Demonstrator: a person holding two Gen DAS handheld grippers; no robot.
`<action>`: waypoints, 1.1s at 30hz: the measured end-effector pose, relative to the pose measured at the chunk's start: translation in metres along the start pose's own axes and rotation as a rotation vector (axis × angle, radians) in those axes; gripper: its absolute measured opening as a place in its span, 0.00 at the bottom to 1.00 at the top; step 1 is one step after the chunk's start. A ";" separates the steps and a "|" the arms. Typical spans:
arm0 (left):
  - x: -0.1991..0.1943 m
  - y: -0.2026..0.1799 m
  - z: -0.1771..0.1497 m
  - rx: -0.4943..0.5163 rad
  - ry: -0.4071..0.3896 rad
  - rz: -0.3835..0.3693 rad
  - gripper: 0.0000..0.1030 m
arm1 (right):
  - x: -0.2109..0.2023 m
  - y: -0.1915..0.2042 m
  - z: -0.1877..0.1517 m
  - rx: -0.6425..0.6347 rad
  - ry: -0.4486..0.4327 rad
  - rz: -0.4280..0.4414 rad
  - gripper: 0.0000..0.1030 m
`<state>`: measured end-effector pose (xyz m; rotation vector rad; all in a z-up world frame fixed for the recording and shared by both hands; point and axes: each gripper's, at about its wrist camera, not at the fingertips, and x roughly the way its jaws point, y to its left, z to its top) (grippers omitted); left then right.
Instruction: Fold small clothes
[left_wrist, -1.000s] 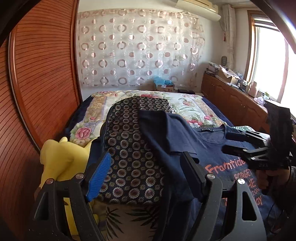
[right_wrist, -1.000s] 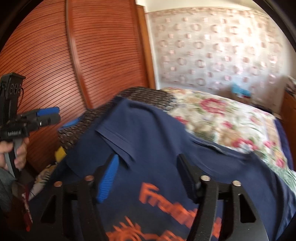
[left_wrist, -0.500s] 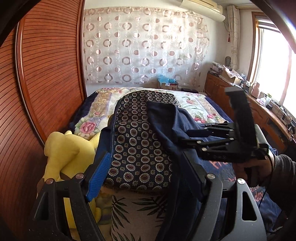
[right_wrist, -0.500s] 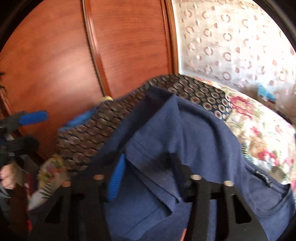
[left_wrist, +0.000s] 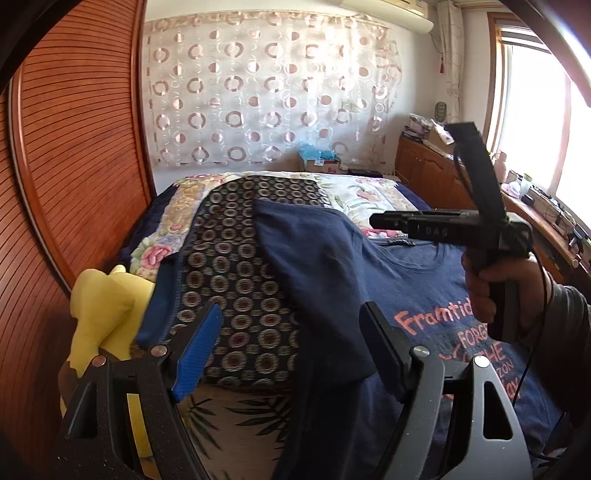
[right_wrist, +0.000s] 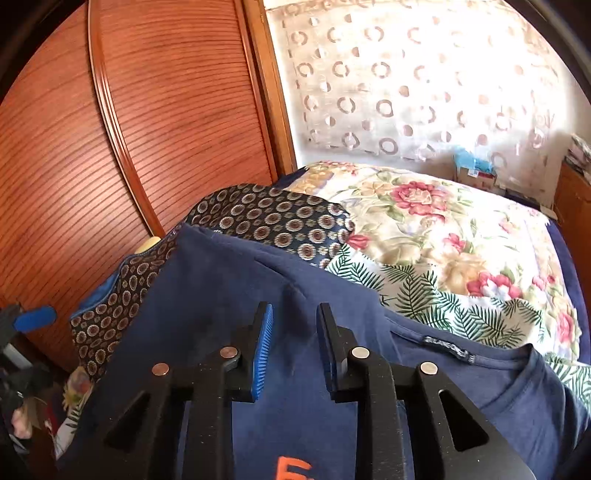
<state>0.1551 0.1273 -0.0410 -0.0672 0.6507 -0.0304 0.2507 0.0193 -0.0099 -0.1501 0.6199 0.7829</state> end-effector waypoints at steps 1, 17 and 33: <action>0.001 -0.003 0.001 0.002 0.001 -0.006 0.75 | -0.003 0.000 -0.002 0.007 -0.005 0.000 0.39; 0.084 -0.122 0.014 0.178 0.069 -0.224 0.75 | -0.151 -0.100 -0.114 0.107 -0.042 -0.290 0.59; 0.139 -0.171 -0.014 0.314 0.237 -0.301 0.75 | -0.180 -0.170 -0.202 0.387 0.098 -0.570 0.59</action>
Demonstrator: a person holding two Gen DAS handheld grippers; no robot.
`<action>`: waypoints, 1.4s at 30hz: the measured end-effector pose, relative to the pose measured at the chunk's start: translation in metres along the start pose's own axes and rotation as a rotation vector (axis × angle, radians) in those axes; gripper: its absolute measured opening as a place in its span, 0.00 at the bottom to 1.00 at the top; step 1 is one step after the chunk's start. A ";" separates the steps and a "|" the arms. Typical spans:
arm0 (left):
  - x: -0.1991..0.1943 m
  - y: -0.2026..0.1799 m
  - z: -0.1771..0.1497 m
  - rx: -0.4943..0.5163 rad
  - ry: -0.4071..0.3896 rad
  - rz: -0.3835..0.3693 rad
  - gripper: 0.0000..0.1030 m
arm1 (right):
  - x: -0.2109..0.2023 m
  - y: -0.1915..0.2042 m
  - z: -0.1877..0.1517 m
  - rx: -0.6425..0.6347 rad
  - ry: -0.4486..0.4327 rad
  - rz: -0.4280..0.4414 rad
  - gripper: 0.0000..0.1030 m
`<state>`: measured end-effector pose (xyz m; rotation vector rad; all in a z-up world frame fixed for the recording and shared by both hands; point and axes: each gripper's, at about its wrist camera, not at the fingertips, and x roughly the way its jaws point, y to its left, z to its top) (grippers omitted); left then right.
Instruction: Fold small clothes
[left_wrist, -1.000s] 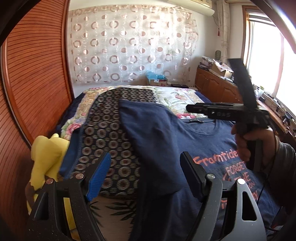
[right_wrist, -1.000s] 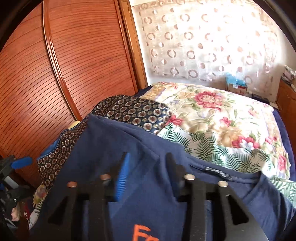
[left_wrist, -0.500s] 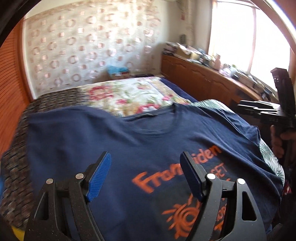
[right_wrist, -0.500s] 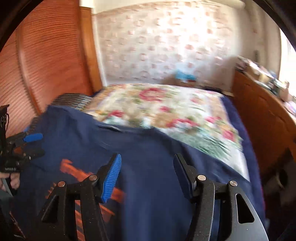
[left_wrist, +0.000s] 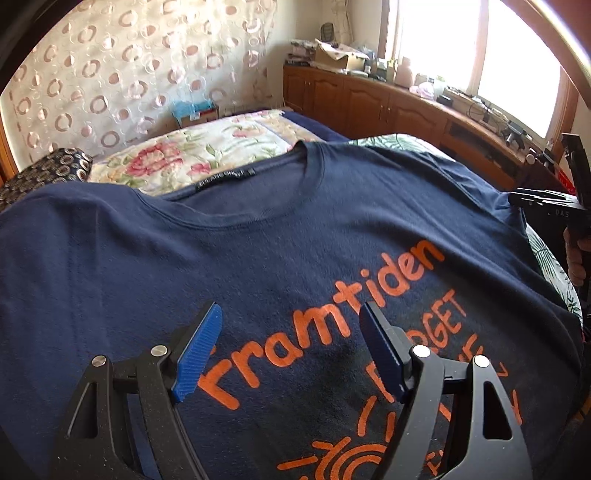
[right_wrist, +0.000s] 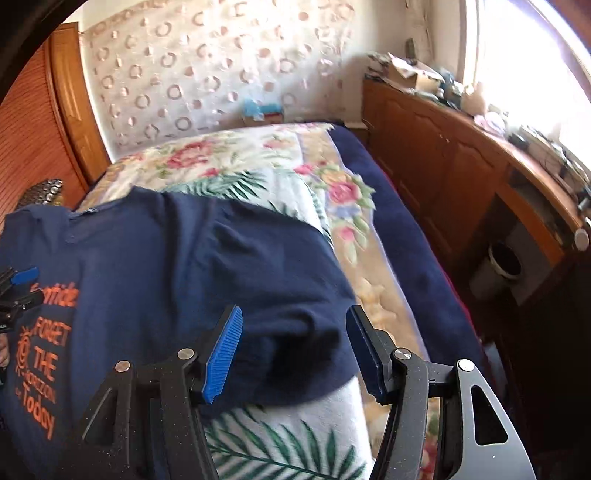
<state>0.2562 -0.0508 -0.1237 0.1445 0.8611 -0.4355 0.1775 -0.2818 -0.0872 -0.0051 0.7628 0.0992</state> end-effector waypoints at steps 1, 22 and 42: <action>0.003 0.000 0.001 0.002 0.010 0.000 0.75 | 0.002 0.001 -0.001 0.005 0.008 -0.005 0.59; 0.011 -0.005 -0.002 0.040 0.039 0.023 0.93 | -0.017 -0.043 0.004 0.020 0.046 -0.011 0.10; 0.015 -0.010 -0.001 0.048 0.050 0.020 1.00 | -0.026 0.045 0.006 -0.188 -0.022 0.178 0.06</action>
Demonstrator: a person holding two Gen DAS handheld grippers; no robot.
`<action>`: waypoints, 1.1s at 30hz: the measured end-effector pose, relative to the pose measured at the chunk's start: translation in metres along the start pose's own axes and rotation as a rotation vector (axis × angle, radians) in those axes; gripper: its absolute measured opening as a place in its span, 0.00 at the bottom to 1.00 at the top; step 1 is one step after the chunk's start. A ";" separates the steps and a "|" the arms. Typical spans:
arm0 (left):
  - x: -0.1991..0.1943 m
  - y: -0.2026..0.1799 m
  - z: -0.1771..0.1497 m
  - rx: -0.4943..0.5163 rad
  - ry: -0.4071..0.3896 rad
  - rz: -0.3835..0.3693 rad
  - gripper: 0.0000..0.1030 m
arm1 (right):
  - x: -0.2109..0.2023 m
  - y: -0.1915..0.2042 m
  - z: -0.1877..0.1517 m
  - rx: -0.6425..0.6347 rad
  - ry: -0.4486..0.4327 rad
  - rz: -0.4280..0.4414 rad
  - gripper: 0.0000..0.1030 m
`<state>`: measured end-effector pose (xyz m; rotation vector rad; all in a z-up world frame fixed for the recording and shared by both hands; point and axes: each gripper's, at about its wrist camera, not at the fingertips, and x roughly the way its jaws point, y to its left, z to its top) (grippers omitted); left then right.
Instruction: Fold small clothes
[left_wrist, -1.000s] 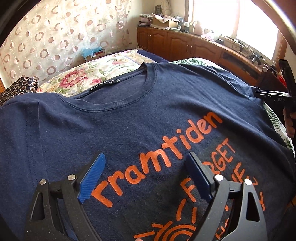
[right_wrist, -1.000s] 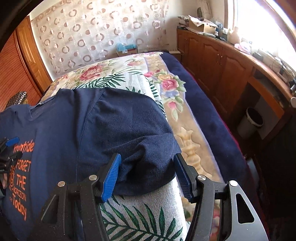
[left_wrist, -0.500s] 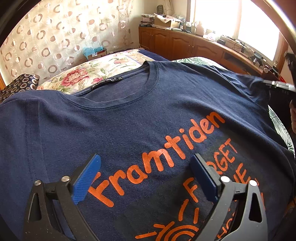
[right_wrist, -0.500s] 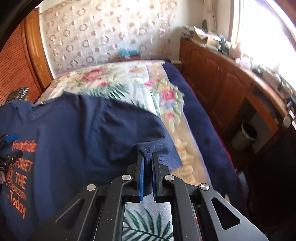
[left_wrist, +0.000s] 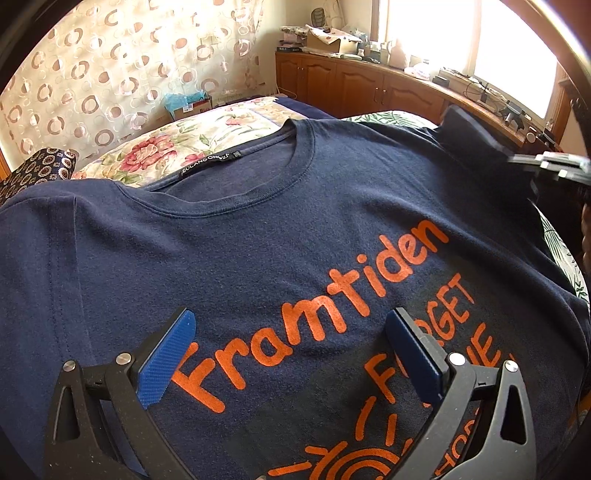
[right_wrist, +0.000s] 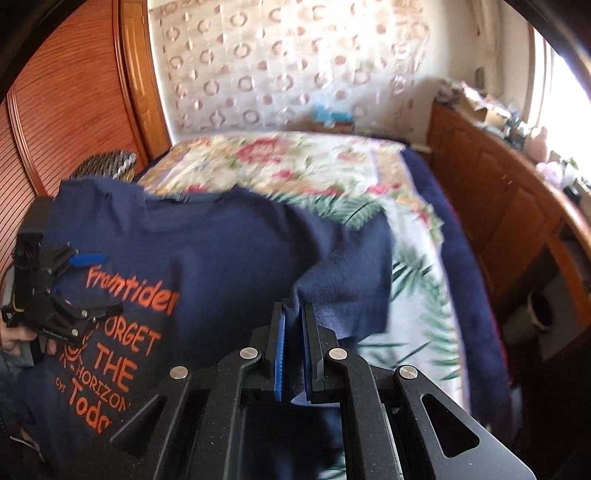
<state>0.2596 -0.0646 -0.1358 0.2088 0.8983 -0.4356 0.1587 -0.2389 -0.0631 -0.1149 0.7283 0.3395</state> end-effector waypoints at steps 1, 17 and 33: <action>0.000 0.001 0.000 -0.004 -0.001 0.001 1.00 | 0.006 -0.002 -0.002 0.006 0.017 0.006 0.09; -0.047 0.015 0.006 -0.066 -0.186 0.028 1.00 | 0.014 -0.037 0.008 0.085 0.013 -0.105 0.31; -0.062 0.027 -0.001 -0.106 -0.270 0.044 1.00 | 0.070 -0.015 0.062 0.004 0.012 0.033 0.04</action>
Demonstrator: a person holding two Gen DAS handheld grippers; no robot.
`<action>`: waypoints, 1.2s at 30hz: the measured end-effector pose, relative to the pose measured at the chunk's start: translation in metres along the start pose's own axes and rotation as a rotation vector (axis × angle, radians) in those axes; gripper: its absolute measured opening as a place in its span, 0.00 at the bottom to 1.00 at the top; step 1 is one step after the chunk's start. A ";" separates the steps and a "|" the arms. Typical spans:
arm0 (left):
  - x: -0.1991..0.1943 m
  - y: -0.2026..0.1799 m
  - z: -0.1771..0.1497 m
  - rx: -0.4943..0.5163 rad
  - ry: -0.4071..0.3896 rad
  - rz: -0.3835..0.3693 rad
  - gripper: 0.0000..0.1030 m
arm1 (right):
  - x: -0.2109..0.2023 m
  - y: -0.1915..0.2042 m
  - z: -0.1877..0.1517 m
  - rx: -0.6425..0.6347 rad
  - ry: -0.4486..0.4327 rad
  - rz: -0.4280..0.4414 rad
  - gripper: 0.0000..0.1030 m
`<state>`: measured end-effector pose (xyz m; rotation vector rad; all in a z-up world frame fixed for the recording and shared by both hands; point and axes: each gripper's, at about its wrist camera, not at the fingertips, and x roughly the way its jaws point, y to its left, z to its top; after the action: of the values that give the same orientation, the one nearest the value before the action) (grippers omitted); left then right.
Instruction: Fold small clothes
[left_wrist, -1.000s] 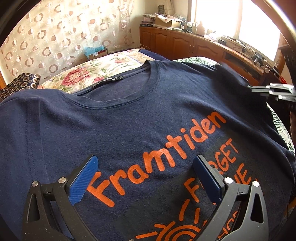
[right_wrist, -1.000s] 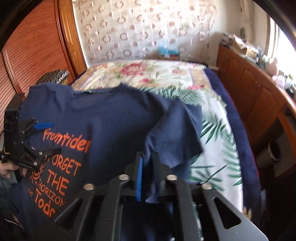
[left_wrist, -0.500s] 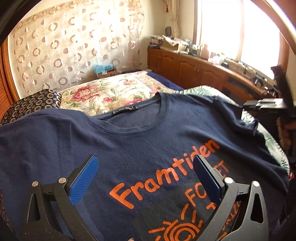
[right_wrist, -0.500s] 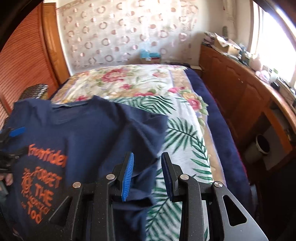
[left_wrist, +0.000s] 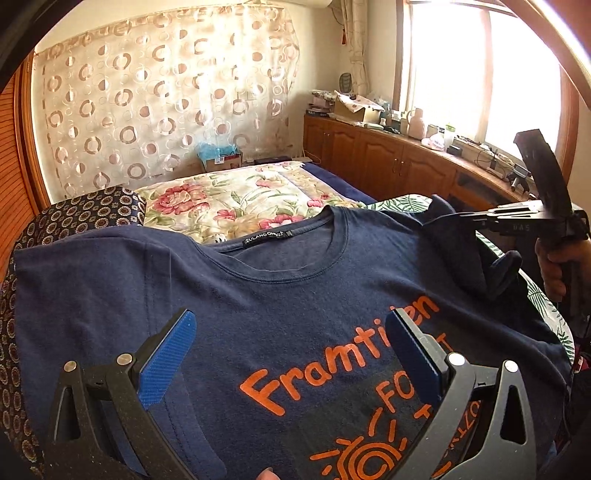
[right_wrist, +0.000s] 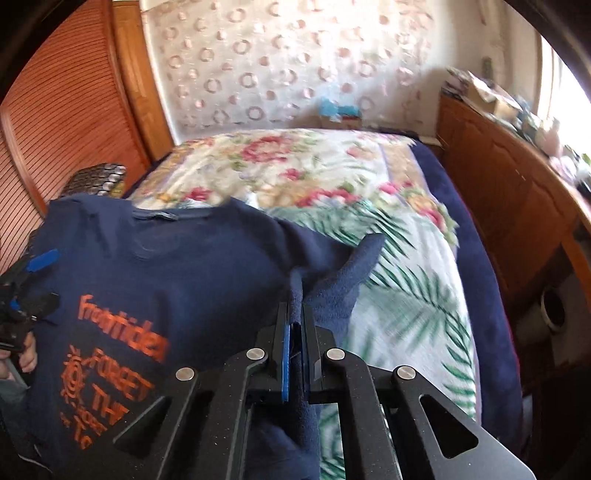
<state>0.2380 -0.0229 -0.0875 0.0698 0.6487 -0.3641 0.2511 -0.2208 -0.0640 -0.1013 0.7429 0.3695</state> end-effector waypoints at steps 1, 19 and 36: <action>-0.001 0.001 -0.001 -0.002 -0.002 0.000 1.00 | 0.002 0.007 0.005 -0.020 -0.002 -0.008 0.04; -0.002 0.008 -0.005 -0.026 0.003 0.002 1.00 | 0.011 0.030 0.018 -0.076 -0.069 0.044 0.28; 0.005 0.006 -0.007 -0.024 0.016 0.017 1.00 | 0.011 -0.038 -0.053 -0.003 0.041 -0.154 0.54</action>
<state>0.2394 -0.0176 -0.0961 0.0560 0.6679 -0.3392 0.2383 -0.2643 -0.1113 -0.1684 0.7693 0.2223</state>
